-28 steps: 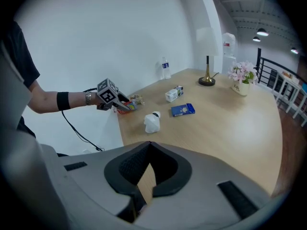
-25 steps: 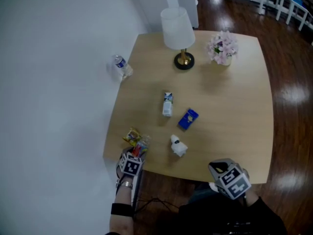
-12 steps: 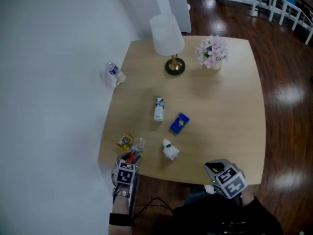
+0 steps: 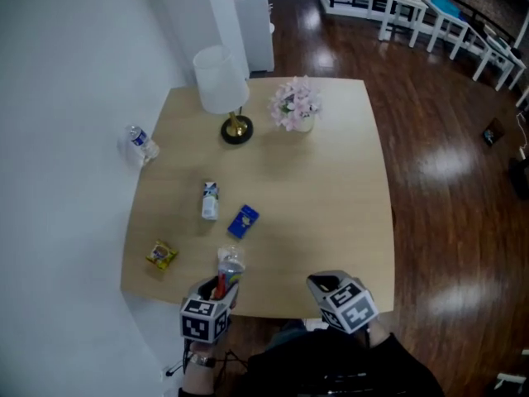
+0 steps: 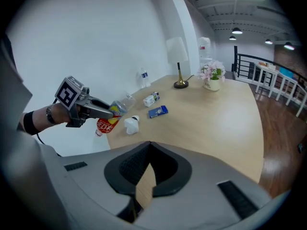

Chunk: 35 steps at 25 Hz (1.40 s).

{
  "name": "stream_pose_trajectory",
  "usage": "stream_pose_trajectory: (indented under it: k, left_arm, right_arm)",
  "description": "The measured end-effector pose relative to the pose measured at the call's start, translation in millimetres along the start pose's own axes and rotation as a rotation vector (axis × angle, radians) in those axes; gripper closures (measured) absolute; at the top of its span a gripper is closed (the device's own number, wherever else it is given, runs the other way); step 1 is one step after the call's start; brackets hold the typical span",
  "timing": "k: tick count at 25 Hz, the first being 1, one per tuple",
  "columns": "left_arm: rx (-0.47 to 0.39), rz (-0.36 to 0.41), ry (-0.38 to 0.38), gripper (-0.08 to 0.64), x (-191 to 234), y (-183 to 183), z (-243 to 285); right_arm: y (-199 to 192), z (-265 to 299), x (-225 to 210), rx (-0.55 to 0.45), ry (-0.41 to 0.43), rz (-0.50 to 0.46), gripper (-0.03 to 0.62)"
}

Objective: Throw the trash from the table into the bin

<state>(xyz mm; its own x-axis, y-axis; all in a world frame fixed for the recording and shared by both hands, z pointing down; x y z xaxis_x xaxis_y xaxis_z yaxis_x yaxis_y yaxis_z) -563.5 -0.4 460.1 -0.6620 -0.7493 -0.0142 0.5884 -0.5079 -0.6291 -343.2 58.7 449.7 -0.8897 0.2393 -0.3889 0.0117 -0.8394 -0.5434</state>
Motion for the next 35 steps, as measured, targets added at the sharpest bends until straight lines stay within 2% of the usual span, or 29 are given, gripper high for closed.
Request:
stream_pose_trajectory:
  k: [5, 10, 21, 26, 31, 35]
  left_arm:
    - [-0.05, -0.01, -0.116, 0.331, -67.8, 32.5, 26.3]
    - [-0.071, 0.014, -0.213, 0.331, -137.2, 68.2, 44.7]
    - [-0.044, 0.01, -0.233, 0.331, -315.3, 137.3, 92.3]
    - [-0.044, -0.028, -0.257, 0.331, -388.9, 161.8, 112.8]
    - [-0.056, -0.092, -0.308, 0.33, -429.3, 176.3, 122.1]
    - [-0.089, -0.082, -0.372, 0.328, -449.1, 192.8, 138.8]
  right_arm:
    - [-20.6, -21.9, -28.7, -0.014, -0.034, 0.059, 0.584]
    - [-36.1, -55.3, -61.9, -0.059, -0.043, 0.105, 0.584]
    - [-111.9, -174.5, -204.7, -0.128, -0.061, 0.188, 0.584]
    - [-151.1, -217.7, -258.5, -0.108, -0.082, 0.21, 0.584]
    - [-159.3, -246.9, -280.9, -0.131, -0.083, 0.272, 0.585]
    - [-160.9, -248.2, -296.2, -0.134, -0.131, 0.281, 0.584]
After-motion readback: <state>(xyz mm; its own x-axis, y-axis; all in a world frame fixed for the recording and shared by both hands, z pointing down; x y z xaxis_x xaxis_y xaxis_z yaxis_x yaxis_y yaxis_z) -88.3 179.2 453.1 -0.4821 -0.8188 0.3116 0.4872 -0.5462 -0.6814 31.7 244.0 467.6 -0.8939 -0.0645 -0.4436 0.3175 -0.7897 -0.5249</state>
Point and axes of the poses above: the fingertips, and each gripper's own axes: z forward along the fingers, x to its left, y out of its top, the point moved 3 cm from there along -z, backward along the fingers, and after that the axes turned 13 degrees about z, right-handed, at the moved point
